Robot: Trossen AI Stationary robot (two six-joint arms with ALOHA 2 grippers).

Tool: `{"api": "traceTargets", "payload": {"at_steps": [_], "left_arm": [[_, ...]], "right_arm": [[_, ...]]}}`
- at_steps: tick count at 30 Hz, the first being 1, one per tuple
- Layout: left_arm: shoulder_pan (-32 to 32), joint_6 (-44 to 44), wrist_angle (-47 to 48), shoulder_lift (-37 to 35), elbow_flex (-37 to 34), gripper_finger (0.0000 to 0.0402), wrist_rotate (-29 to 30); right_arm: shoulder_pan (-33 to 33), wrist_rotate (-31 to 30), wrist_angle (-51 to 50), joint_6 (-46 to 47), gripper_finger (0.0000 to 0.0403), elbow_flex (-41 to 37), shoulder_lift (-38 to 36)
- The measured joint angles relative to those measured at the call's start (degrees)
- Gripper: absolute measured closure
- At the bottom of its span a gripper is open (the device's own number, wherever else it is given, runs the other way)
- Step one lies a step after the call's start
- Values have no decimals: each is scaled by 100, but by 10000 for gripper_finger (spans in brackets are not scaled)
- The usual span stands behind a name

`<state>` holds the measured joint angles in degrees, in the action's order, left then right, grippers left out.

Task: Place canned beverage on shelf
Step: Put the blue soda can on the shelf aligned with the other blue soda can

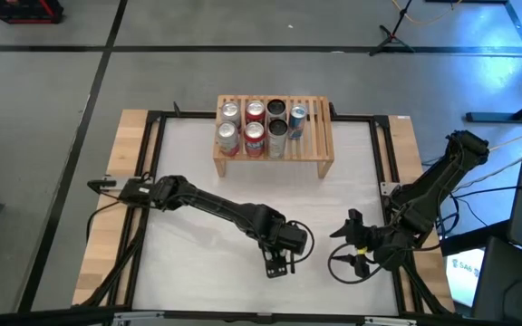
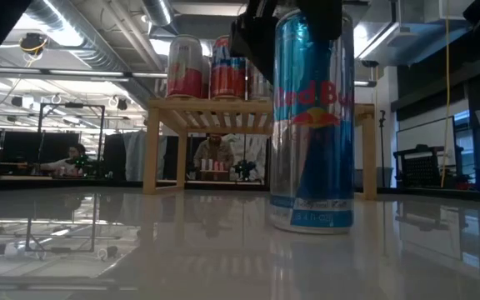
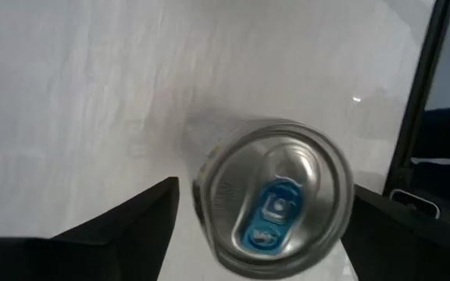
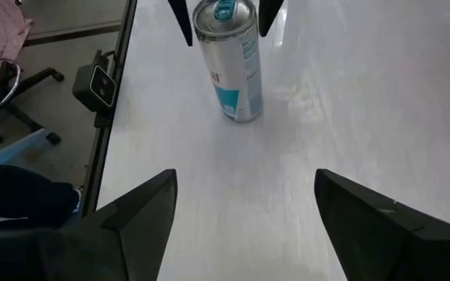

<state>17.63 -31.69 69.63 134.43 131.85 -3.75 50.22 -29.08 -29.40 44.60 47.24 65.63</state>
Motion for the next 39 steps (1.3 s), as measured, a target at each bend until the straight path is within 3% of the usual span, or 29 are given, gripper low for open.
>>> {"api": "traceTargets", "payload": {"at_steps": [6,12,18,25,30,39], "left_arm": [[23,6,219,-173,159,80,-80],[361,-221,680,-769,272,80,591],[933,-243,946,-934,-6,80,953],[1338,-235,580,-945,-1271,79,1712],[1558,-456,-776,-1436,-2629,79,1419],[1967,-1580,-1729,-2932,-4697,79,1388]], "right_arm": [[0,-52,172,1,111,0,2],[0,-148,476,-56,111,0,81],[-92,-665,1266,-495,111,0,758],[-555,-495,2571,-864,111,-7,1984],[-766,-432,3436,-896,111,-11,2758],[-1146,-612,4938,-1200,111,-11,3657]]}}
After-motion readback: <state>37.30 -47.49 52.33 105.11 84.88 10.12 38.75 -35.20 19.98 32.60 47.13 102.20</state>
